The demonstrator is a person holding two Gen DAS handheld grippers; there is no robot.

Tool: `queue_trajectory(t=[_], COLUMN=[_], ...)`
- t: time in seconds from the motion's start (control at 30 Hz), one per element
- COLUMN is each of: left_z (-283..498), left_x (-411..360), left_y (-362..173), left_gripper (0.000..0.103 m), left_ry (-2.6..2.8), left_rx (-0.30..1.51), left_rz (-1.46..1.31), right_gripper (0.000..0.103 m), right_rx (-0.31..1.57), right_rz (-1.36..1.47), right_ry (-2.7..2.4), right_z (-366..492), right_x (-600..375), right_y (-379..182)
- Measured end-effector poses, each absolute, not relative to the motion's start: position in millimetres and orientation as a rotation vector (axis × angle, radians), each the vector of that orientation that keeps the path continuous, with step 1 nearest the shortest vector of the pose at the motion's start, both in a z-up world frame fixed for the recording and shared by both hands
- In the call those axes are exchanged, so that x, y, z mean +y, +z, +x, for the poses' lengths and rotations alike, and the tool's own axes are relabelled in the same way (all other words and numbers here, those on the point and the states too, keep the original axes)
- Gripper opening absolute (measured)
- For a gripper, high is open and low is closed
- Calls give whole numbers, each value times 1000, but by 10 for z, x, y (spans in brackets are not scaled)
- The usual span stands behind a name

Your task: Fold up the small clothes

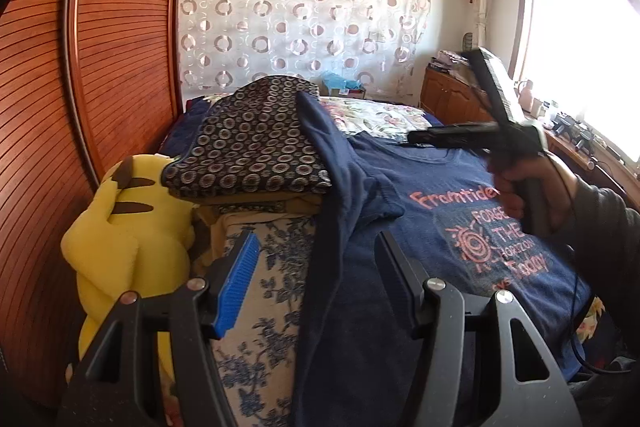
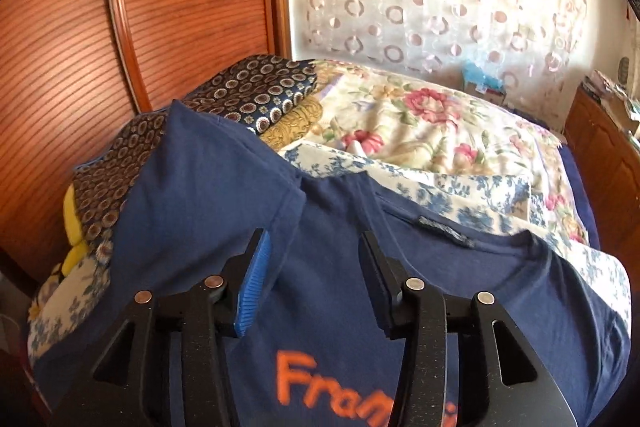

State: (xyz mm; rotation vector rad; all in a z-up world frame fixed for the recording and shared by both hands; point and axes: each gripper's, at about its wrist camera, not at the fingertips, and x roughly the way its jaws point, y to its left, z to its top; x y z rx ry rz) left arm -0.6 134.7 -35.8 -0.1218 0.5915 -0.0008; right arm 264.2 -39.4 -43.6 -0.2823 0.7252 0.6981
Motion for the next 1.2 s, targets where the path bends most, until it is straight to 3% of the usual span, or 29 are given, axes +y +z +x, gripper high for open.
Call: queue_trajectory(t=[0.53,1.2], left_z=[642,1362], left_x=[627,-243], left_y=[-525,-752], left_gripper=[59,60], left_ry=[-114,-255], left_rx=[665,772], left_rz=[-38,109], right_gripper=[51,51], right_rx=[719,744], right_rz=[-218,-136], right_ry=[550,299], right_z=[2106,2085], right_x=[-2308,-3728], right_y=[-479,-518])
